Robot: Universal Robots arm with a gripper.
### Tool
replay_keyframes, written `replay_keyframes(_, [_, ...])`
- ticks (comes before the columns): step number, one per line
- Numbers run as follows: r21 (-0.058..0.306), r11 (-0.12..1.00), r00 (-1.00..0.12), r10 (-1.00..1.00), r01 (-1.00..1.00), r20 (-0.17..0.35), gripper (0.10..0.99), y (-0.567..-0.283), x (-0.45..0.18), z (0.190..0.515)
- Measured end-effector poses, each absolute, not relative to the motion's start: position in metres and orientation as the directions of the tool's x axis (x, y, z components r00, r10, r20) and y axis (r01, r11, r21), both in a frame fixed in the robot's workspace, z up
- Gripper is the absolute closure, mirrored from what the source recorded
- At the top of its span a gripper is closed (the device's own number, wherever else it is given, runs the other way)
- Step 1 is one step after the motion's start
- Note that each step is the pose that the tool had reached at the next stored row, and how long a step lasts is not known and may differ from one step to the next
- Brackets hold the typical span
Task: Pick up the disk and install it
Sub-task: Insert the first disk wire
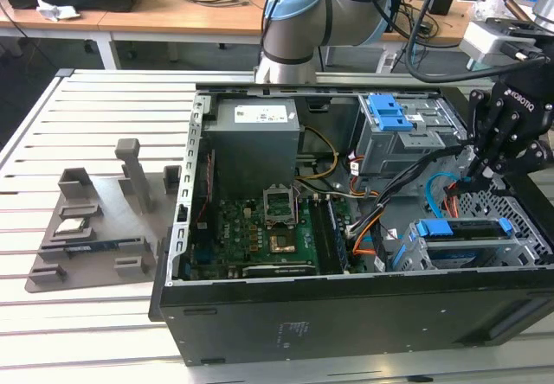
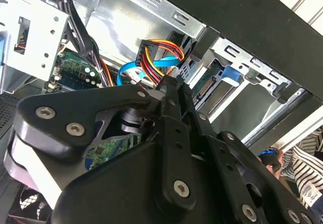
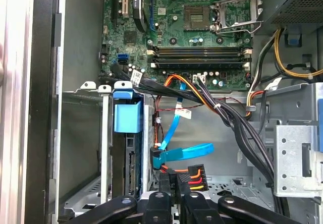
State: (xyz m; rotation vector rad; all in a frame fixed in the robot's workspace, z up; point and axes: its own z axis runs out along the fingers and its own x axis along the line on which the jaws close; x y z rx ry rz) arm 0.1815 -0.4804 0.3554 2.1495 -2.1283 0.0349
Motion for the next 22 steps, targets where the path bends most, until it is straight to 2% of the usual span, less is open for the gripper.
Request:
replay_keyframes(3, [0.066, -0.007, 0.013, -0.995, -0.998, 0.098, 0.918, -0.481, 0.182, 0.355])
replay_keyframes(12, [0.067, -0.005, 0.013, -0.993, -0.998, 0.120, 0.918, -0.514, 0.182, 0.355])
replay_keyframes(22, [0.067, -0.005, 0.013, -0.992, -0.998, 0.123, 0.918, -0.513, 0.185, 0.340])
